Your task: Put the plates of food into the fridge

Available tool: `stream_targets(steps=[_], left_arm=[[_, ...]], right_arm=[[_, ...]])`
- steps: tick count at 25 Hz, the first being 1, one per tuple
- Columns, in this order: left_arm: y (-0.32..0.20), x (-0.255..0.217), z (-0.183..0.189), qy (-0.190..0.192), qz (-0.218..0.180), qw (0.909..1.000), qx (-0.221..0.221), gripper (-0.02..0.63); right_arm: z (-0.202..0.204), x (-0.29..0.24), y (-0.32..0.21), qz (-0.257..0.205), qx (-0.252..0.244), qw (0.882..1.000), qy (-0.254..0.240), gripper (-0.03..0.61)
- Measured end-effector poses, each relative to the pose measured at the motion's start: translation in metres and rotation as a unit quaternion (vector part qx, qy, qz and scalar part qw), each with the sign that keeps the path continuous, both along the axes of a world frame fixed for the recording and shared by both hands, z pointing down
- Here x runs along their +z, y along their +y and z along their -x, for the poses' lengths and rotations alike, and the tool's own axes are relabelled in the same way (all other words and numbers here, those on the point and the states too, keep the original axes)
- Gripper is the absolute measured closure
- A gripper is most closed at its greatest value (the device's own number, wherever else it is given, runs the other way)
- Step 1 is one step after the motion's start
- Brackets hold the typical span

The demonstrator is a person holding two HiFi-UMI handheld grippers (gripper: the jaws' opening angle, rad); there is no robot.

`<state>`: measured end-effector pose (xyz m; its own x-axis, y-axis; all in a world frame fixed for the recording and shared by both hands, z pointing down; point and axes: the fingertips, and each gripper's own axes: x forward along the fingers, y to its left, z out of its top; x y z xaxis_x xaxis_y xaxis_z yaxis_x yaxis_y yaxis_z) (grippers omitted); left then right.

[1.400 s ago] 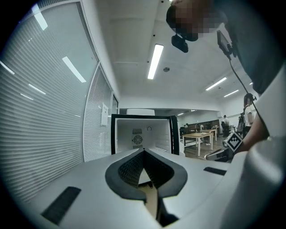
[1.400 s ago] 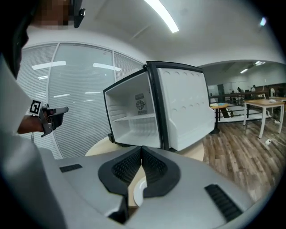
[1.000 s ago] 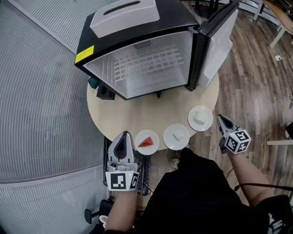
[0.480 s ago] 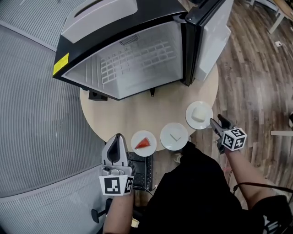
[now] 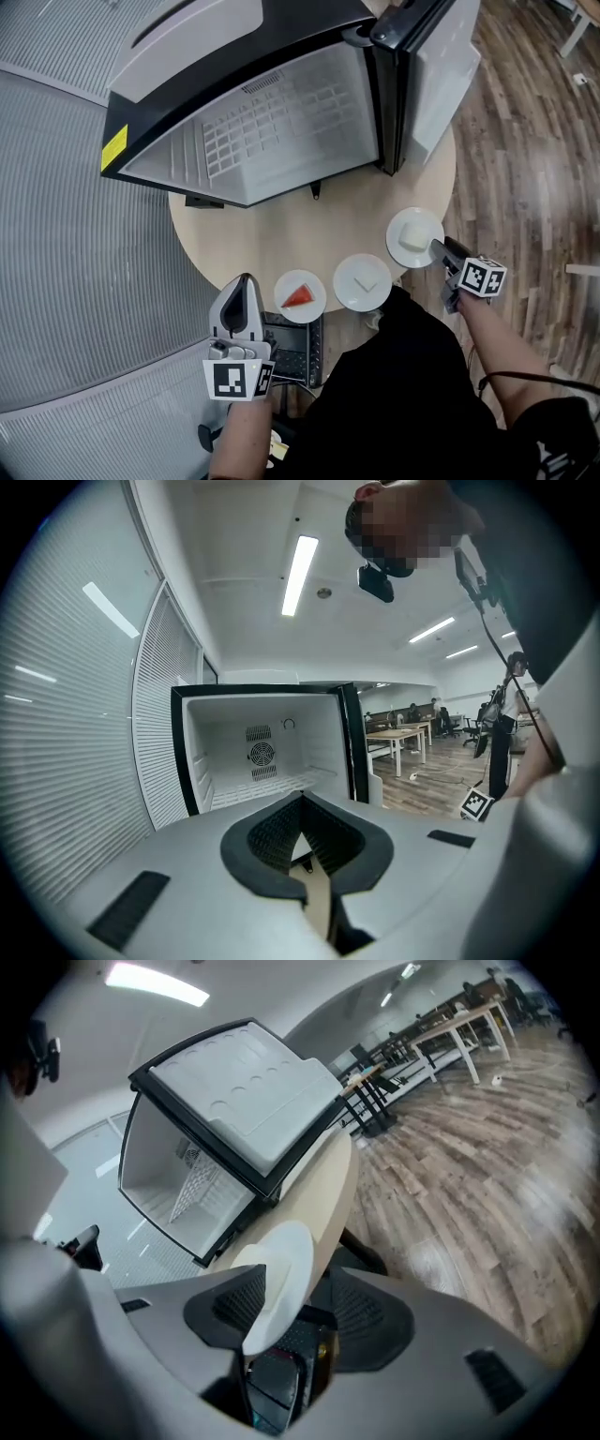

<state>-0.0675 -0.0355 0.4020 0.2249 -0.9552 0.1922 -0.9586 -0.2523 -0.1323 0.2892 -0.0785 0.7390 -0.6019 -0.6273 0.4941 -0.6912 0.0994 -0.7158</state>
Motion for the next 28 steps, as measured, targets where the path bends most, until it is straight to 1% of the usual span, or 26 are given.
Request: stream_targets(steps=[3, 5, 7, 9, 10, 11, 12, 16, 18, 20, 23, 24, 25, 26, 27, 28], left_arm=[[-0.009, -0.009, -0.002, -0.006, -0.004, 1.0000, 0.000, 0.611], [-0.015, -0.016, -0.004, -0.014, -0.007, 0.9999, 0.001, 0.611], [-0.020, -0.023, -0.008, -0.020, -0.010, 0.9997, 0.005, 0.611], [-0.025, -0.028, -0.012, -0.021, -0.013, 0.9997, 0.007, 0.611], [-0.028, -0.029, -0.013, -0.022, -0.015, 0.9996, 0.006, 0.611], [-0.030, -0.031, -0.015, -0.022, -0.017, 0.9996, 0.004, 0.611], [-0.032, -0.031, -0.016, -0.022, -0.018, 0.9996, 0.002, 0.611], [-0.035, -0.030, -0.017, -0.015, -0.014, 0.9998, -0.009, 0.611], [-0.036, -0.028, -0.013, -0.010, -0.009, 0.9998, -0.017, 0.611], [-0.038, -0.029, -0.010, -0.007, -0.009, 0.9997, -0.021, 0.611], [-0.043, -0.034, -0.007, -0.007, -0.016, 0.9996, -0.020, 0.611], [-0.045, -0.034, -0.006, -0.006, -0.019, 0.9996, -0.019, 0.611], [-0.047, -0.035, -0.006, -0.004, -0.022, 0.9996, -0.017, 0.611], [-0.049, -0.035, -0.006, -0.002, -0.025, 0.9996, -0.016, 0.611], [-0.050, -0.035, -0.006, 0.001, -0.027, 0.9996, -0.013, 0.611], [-0.051, -0.035, -0.006, 0.003, -0.028, 0.9995, -0.010, 0.611]], right_arm=[[0.007, 0.004, -0.001, 0.025, 0.006, 0.998, -0.052, 0.362], [0.008, 0.003, -0.002, 0.028, 0.004, 0.997, -0.076, 0.362], [0.009, 0.002, -0.002, 0.024, -0.004, 0.996, -0.090, 0.373], [0.011, 0.002, -0.003, 0.027, -0.012, 0.994, -0.102, 0.399], [0.011, 0.003, -0.003, 0.031, -0.014, 0.994, -0.104, 0.422], [0.011, 0.005, -0.003, 0.034, -0.016, 0.994, -0.103, 0.485], [0.010, 0.006, -0.003, 0.037, -0.018, 0.994, -0.102, 0.514], [0.006, 0.010, -0.004, 0.051, -0.016, 0.993, -0.108, 0.523], [-0.001, 0.013, -0.001, 0.067, -0.005, 0.992, -0.107, 0.535], [-0.004, 0.011, 0.001, 0.078, 0.011, 0.990, -0.117, 0.552], [0.004, -0.006, -0.004, 0.066, 0.024, 0.983, -0.170, 0.557], [0.005, -0.009, -0.005, 0.062, 0.026, 0.982, -0.174, 0.558], [0.009, -0.015, -0.006, 0.057, 0.027, 0.980, -0.190, 0.558], [0.016, -0.025, -0.008, 0.047, 0.026, 0.974, -0.222, 0.557], [0.020, -0.031, -0.009, 0.041, 0.025, 0.969, -0.241, 0.557], [0.019, -0.032, -0.008, 0.040, 0.027, 0.971, -0.233, 0.557]])
